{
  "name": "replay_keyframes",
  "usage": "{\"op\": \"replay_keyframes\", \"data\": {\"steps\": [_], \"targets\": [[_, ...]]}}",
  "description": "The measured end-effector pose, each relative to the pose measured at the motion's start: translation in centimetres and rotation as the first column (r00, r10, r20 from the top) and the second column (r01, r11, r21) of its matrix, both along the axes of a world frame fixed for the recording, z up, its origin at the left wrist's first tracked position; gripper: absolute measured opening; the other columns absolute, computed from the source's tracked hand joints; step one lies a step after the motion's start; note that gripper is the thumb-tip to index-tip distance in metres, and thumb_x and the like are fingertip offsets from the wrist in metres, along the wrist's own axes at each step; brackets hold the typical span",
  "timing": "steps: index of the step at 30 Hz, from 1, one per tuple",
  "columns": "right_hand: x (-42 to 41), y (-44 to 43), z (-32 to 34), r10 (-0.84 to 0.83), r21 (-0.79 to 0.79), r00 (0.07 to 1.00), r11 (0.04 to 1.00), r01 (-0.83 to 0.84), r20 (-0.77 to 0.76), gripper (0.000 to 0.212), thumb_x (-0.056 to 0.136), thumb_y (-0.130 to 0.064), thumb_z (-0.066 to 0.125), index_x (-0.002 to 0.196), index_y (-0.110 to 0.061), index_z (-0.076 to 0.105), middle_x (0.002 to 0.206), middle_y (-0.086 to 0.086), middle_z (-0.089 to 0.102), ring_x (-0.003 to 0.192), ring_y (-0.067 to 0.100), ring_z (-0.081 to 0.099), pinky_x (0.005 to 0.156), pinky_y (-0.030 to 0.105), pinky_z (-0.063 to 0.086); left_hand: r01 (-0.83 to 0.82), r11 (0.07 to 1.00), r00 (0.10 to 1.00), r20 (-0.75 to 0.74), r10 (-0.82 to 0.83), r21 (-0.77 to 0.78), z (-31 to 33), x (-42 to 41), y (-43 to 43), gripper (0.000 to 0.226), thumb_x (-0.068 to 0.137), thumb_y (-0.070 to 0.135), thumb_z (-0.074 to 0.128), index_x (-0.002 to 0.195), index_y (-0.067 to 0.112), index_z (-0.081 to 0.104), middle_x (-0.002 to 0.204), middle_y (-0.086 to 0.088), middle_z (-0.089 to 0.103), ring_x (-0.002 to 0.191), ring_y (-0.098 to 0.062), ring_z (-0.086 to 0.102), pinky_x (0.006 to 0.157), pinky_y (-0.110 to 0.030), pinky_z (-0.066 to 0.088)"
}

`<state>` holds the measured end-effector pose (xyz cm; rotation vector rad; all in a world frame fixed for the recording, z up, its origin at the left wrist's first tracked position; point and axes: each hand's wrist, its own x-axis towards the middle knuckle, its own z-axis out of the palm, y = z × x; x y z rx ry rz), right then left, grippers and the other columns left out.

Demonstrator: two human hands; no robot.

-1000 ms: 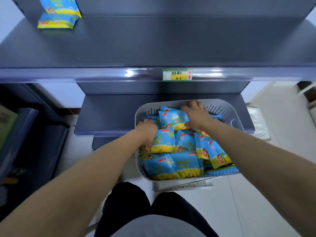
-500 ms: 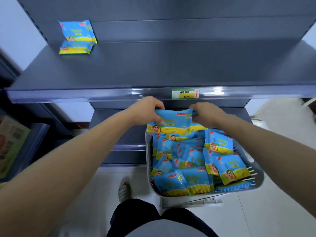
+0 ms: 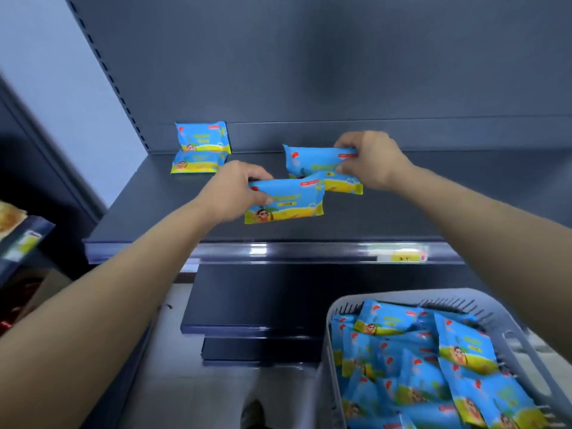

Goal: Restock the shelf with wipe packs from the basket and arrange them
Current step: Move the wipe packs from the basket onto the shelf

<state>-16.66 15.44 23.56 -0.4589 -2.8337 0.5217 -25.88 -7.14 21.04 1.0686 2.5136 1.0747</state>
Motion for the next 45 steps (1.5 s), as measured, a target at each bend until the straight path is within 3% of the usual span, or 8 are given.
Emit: {"op": "replay_keyframes", "data": {"steps": [4, 8, 14, 23, 27, 34, 40, 45], "targets": [[-8.0, -4.5, -1.3, 0.095, -0.073, 0.995, 0.993, -0.095, -0.009, 0.024, 0.079, -0.017, 0.069, 0.1, -0.02, 0.059, 0.102, 0.004, 0.064, 0.092, 0.024, 0.056, 0.08, 0.035, 0.047, -0.109, 0.993, 0.993, 0.041, 0.107, 0.055, -0.6, -5.3, -4.6, 0.027, 0.071, 0.003, 0.076, 0.076, 0.026, 0.064, 0.072, 0.015, 0.062, 0.062, 0.002, 0.055, 0.056, -0.004, 0.042], [-15.3, -8.6, -3.2, 0.134, -0.201, 0.991, 0.971, -0.13, 0.009, 0.026, 0.079, -0.013, 0.07, 0.098, -0.016, 0.052, 0.099, 0.008, 0.06, 0.081, 0.025, 0.055, 0.076, 0.042, 0.05, -0.216, 0.975, 0.975, 0.061, 0.213, 0.055, -1.6, -10.7, -9.3, 0.032, 0.068, -0.001, 0.078, 0.072, 0.023, 0.058, 0.075, 0.006, 0.059, 0.06, 0.0, 0.049, 0.055, -0.003, 0.039], [-23.2, -12.4, -5.5, 0.203, -0.325, 0.979, 0.927, -0.187, 0.014, 0.023, 0.079, -0.01, 0.071, 0.088, -0.018, 0.051, 0.099, 0.005, 0.053, 0.075, 0.019, 0.049, 0.068, 0.032, 0.046, -0.272, 0.961, 0.956, 0.13, 0.264, 0.048, -3.0, -16.7, -12.7, 0.025, 0.069, -0.004, 0.076, 0.081, 0.012, 0.061, 0.071, 0.003, 0.057, 0.059, -0.007, 0.048, 0.052, -0.005, 0.041], [-28.3, -13.5, -8.1, 0.129, -0.302, 0.992, 0.945, -0.128, -0.016, 0.025, 0.082, -0.014, 0.067, 0.106, -0.014, 0.06, 0.113, 0.013, 0.058, 0.088, 0.024, 0.056, 0.076, 0.032, 0.049, -0.263, 0.965, 0.952, 0.17, 0.256, 0.02, -5.6, -21.4, -12.4, 0.026, 0.071, 0.001, 0.076, 0.083, 0.018, 0.061, 0.071, 0.008, 0.054, 0.056, 0.0, 0.046, 0.051, -0.004, 0.039], [-28.3, -12.7, -7.9, 0.13, -0.254, 0.991, 0.958, -0.13, -0.019, 0.037, 0.087, -0.009, 0.06, 0.124, -0.013, 0.056, 0.124, 0.012, 0.055, 0.109, 0.026, 0.054, 0.089, 0.032, 0.044, -0.29, 0.956, 0.943, 0.157, 0.294, -0.049, -6.4, -23.2, -11.2, 0.028, 0.074, 0.01, 0.076, 0.098, 0.017, 0.063, 0.085, 0.008, 0.054, 0.069, 0.0, 0.051, 0.06, -0.016, 0.042], [-25.3, -11.0, -6.7, 0.134, -0.119, 0.99, 0.983, -0.139, -0.047, 0.029, 0.091, -0.012, 0.054, 0.119, -0.009, 0.059, 0.115, 0.011, 0.061, 0.105, 0.027, 0.056, 0.09, 0.04, 0.047, -0.317, 0.931, 0.949, -0.057, 0.311, -0.183, -7.0, -24.2, -8.4, 0.048, 0.077, 0.02, 0.074, 0.122, 0.012, 0.057, 0.12, -0.008, 0.047, 0.118, -0.024, 0.038, 0.093, -0.031, 0.035], [-20.9, -10.4, -5.6, 0.223, 0.145, 0.973, 0.966, -0.213, -0.056, 0.031, 0.093, -0.021, 0.051, 0.123, -0.012, 0.055, 0.118, 0.009, 0.058, 0.112, 0.028, 0.05, 0.092, 0.037, 0.039, -0.386, 0.881, 0.9, -0.318, 0.297, -0.271, -5.9, -21.4, -7.2, 0.058, 0.079, 0.025, 0.069, 0.131, 0.012, 0.047, 0.126, -0.011, 0.045, 0.12, -0.03, 0.037, 0.099, -0.042, 0.035], [-15.5, -9.1, -3.8, 0.255, 0.33, 0.96, 0.921, -0.204, -0.118, 0.038, 0.093, -0.023, 0.053, 0.129, -0.011, 0.051, 0.131, 0.008, 0.051, 0.123, 0.028, 0.042, 0.098, 0.039, 0.034, -0.316, 0.935, 0.889, -0.395, 0.233, -0.159, -3.5, -15.4, -4.7, 0.052, 0.082, 0.027, 0.067, 0.128, 0.014, 0.048, 0.128, -0.008, 0.046, 0.119, -0.028, 0.039, 0.095, -0.039, 0.03]]}}
